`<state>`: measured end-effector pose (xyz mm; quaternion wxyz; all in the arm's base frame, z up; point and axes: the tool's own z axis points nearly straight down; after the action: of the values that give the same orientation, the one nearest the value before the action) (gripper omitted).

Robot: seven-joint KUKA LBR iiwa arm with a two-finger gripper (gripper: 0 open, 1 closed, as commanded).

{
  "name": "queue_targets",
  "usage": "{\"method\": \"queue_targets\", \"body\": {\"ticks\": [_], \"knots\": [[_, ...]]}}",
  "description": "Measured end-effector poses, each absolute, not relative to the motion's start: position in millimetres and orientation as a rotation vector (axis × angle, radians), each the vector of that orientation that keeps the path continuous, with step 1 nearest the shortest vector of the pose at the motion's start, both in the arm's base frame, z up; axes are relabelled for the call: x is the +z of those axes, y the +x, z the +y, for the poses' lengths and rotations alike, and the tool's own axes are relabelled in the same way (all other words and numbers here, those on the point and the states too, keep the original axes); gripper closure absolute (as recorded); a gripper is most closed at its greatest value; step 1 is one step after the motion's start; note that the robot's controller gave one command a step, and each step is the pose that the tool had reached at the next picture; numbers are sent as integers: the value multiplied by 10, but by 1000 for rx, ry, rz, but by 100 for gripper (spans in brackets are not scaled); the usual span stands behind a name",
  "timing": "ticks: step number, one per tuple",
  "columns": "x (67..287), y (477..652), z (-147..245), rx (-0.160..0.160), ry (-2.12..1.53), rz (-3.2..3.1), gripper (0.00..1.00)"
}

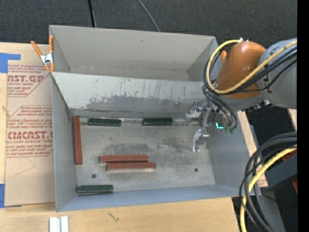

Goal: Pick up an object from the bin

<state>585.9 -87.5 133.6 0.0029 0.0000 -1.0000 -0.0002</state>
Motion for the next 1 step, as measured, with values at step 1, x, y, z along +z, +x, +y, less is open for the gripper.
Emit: {"method": "queue_targets", "body": {"ticks": [1], "knots": [[1380,5879,-873,1,1,-3143,0]]}}
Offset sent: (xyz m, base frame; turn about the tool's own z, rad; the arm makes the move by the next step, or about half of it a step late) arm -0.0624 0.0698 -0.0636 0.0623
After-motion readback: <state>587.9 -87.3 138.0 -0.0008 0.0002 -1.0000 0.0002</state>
